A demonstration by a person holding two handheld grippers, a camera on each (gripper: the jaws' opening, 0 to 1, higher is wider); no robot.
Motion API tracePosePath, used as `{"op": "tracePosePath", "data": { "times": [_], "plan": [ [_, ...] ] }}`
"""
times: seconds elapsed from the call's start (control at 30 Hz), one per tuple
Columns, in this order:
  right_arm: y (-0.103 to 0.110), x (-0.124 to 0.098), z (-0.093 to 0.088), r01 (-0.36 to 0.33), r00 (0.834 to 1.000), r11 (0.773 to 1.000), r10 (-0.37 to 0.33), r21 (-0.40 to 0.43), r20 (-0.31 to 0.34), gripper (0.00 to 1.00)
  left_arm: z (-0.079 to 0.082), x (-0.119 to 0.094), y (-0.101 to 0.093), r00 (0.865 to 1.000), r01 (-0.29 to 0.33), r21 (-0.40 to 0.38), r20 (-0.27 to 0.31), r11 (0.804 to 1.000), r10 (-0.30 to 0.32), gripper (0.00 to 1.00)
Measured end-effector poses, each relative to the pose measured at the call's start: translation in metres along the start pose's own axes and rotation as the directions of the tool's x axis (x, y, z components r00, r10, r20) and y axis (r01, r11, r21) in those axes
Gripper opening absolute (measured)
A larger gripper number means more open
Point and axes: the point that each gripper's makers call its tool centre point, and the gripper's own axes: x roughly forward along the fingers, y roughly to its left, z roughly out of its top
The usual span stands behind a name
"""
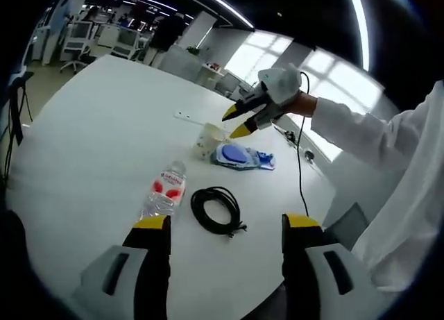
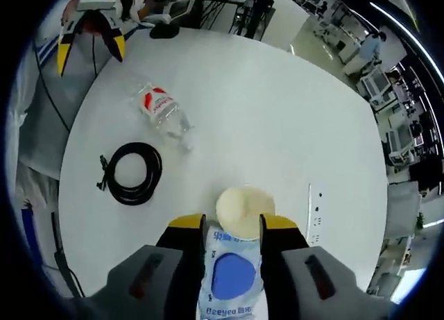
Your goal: Arrange the tabletop items into an orderly group along one side of the table until the central work area is clear of visible clutter.
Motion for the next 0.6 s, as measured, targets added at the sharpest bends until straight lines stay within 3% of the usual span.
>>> {"op": "tracePosePath", "data": {
  "times": [0.33,0.6],
  "plan": [
    [-0.001,-0.024,0.005,0.076,0.991,0.99,-0.088,0.118,0.097,0.34,0.005,0.001,-0.005,1.0,0.011,0.025,-0.015,1.0,-0.011,0.66],
    [0.009,-0.045,0.018,0.069,0.958,0.943,-0.154,0.327,0.241,0.35,0.007,0.002,-0.008,0.999,0.024,0.054,-0.033,0.998,-0.022,0.66]
  ]
}}
